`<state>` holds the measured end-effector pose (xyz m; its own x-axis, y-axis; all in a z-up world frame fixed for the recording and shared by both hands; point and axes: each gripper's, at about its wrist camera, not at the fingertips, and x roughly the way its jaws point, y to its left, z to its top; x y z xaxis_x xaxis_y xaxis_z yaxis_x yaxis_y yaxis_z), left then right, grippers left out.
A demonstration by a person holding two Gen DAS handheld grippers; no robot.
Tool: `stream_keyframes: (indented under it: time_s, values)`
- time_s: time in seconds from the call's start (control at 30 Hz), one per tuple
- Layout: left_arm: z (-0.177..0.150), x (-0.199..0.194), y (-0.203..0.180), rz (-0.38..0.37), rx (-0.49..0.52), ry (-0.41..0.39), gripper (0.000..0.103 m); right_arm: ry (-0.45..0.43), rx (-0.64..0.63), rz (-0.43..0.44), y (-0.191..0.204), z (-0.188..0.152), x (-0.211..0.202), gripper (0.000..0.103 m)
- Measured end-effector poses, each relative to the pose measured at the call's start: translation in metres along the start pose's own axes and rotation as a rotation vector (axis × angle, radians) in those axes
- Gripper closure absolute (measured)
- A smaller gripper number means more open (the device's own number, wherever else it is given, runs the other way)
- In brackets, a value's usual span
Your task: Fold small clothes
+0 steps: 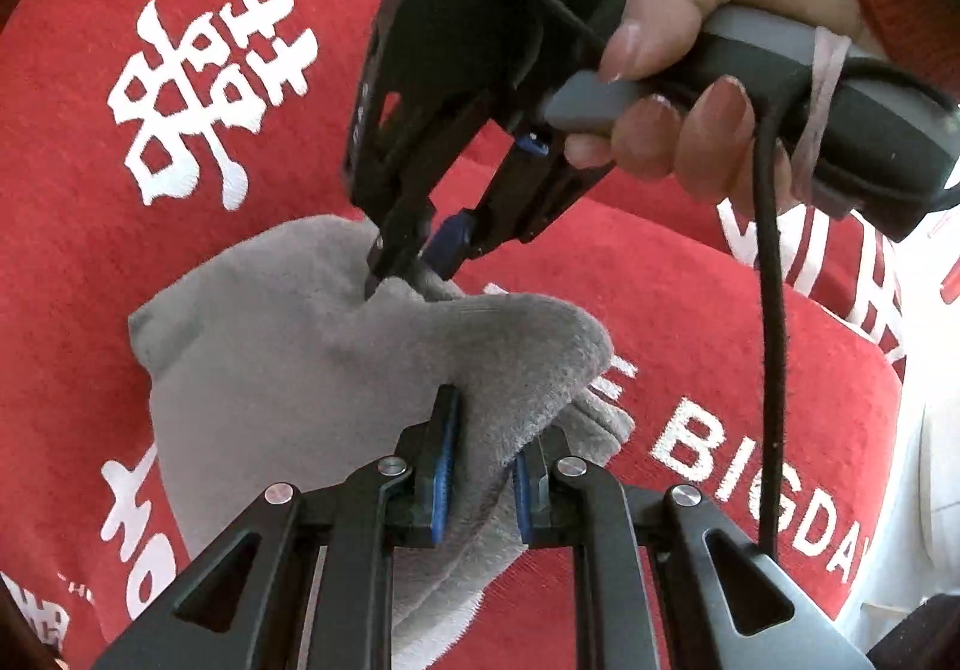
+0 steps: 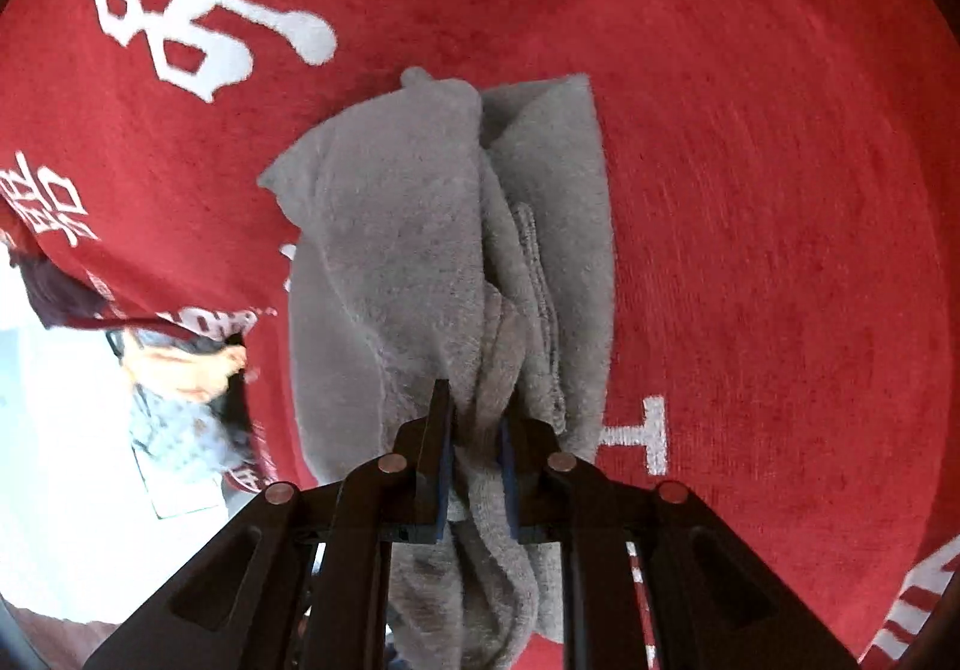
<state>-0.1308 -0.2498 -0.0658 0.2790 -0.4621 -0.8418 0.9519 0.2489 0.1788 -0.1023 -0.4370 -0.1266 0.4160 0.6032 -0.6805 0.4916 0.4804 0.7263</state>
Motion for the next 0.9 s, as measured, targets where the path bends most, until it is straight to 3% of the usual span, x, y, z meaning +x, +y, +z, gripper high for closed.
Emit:
stream_keyframes:
  time_s: [0.17,0.43,0.5,0.57,0.6,0.7,0.8,0.9]
  values:
    - [0.011,-0.001,0.006,-0.008,-0.058,0.022,0.085,-0.011,-0.069,-0.098,0.011,-0.003,-0.003,0.087]
    - [-0.006,-0.028,0.04,-0.037,-0.188,0.082,0.085,-0.011,-0.008,-0.176,0.008,-0.024,-0.009,0.084]
    - [-0.015,-0.04,0.052,-0.043,-0.228,0.087,0.085,-0.035,0.028,-0.14,0.004,-0.036,-0.02,0.08]
    - [-0.024,-0.047,0.066,-0.039,-0.271,0.101,0.085,-0.056,0.055,-0.08,-0.001,-0.051,-0.032,0.055]
    - [-0.029,-0.048,0.077,-0.041,-0.309,0.12,0.085,-0.063,0.068,-0.049,-0.003,-0.058,-0.036,0.038]
    - [-0.045,-0.044,0.11,-0.111,-0.461,0.176,0.085,-0.077,0.132,0.07,-0.011,-0.087,-0.04,0.036]
    - [-0.064,-0.032,0.149,-0.122,-0.637,0.217,0.085,-0.073,0.171,0.1,-0.019,-0.103,-0.03,0.036]
    - [-0.073,-0.017,0.173,-0.108,-0.721,0.229,0.085,-0.084,0.181,0.116,-0.019,-0.104,-0.012,0.039]
